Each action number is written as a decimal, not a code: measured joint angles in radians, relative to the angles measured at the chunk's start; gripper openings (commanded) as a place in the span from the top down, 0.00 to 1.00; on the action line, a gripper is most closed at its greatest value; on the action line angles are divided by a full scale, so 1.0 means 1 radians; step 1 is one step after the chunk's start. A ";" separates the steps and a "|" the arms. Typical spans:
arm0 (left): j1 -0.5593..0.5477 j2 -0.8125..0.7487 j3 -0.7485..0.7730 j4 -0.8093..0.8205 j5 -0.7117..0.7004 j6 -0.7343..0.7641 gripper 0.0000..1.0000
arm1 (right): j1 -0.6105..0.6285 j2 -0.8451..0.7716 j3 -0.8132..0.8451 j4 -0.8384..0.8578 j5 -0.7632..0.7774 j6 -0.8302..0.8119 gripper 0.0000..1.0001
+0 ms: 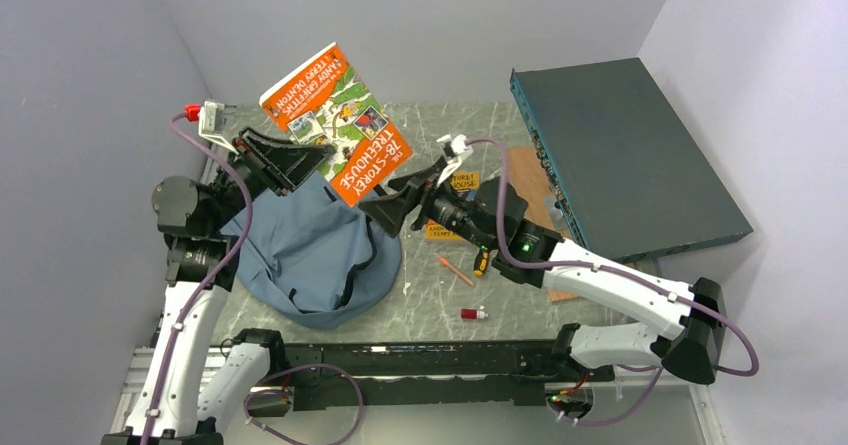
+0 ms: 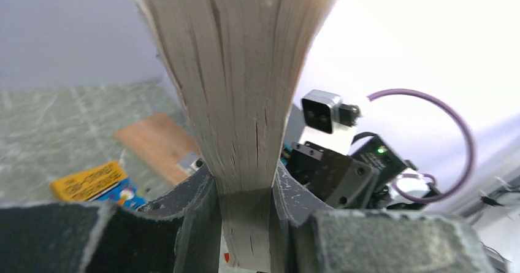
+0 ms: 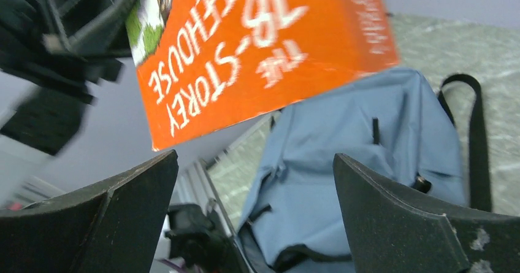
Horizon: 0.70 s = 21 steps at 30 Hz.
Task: Pack the student bag
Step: Pick up the book from the center of the board.
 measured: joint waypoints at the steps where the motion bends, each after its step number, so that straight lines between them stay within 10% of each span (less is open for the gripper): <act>1: 0.000 0.000 -0.020 0.077 0.013 -0.048 1.00 | -0.004 -0.014 -0.021 0.042 -0.003 0.022 0.00; 9: -0.010 0.076 -0.151 0.525 0.069 -0.362 1.00 | -0.020 -0.065 -0.116 0.316 -0.031 0.156 0.09; 21: -0.134 0.075 -0.177 0.723 0.074 -0.436 1.00 | -0.051 -0.012 -0.124 0.630 -0.130 0.275 0.54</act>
